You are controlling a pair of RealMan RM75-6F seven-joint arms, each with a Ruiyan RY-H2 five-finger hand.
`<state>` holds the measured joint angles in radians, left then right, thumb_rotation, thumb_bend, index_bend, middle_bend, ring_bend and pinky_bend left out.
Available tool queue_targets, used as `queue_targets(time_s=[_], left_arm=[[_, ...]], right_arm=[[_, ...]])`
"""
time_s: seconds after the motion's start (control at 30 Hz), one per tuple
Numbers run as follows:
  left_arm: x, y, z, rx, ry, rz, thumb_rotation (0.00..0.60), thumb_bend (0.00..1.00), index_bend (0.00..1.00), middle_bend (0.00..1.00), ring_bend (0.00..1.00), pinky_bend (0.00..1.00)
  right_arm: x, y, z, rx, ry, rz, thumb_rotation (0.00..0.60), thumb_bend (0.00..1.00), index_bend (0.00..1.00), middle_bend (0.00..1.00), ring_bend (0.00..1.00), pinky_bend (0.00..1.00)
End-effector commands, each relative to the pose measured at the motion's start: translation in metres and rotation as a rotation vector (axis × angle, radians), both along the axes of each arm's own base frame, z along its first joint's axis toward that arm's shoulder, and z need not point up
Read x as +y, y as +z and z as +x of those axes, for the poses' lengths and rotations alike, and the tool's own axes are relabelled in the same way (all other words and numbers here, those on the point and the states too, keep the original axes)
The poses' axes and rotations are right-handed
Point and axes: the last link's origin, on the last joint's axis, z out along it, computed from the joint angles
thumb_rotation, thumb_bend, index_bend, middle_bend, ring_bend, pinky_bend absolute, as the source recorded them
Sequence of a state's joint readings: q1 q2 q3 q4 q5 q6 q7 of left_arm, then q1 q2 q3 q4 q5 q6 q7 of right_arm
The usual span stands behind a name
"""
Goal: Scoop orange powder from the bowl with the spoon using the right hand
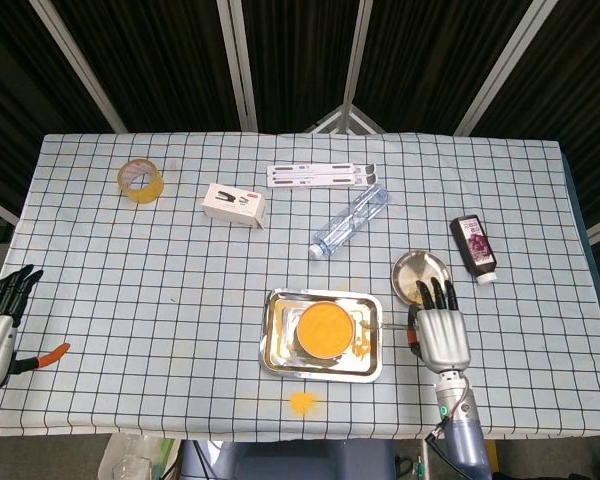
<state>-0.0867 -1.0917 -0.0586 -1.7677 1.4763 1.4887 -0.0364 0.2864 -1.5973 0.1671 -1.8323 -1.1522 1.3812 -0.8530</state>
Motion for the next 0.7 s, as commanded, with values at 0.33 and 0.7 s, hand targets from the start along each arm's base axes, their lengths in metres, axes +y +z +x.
queue_targets(time_s=[0.33, 0.7], left_arm=[[-0.003, 0.001, -0.002, -0.013, -0.007, -0.014, 0.6, 0.0, 0.0, 0.0, 0.0, 0.0], [-0.003, 0.0, -0.004, -0.013, -0.003, -0.029, 0.6, 0.0, 0.0, 0.0, 0.0, 0.0]], right_arm=[[-0.003, -0.045, 0.029, 0.026, 0.012, 0.044, 0.6, 0.53, 0.62, 0.16, 0.0, 0.0], [-0.008, -0.052, 0.029, 0.045, -0.01, 0.025, 0.6, 0.53, 0.54, 0.16, 0.0, 0.0]])
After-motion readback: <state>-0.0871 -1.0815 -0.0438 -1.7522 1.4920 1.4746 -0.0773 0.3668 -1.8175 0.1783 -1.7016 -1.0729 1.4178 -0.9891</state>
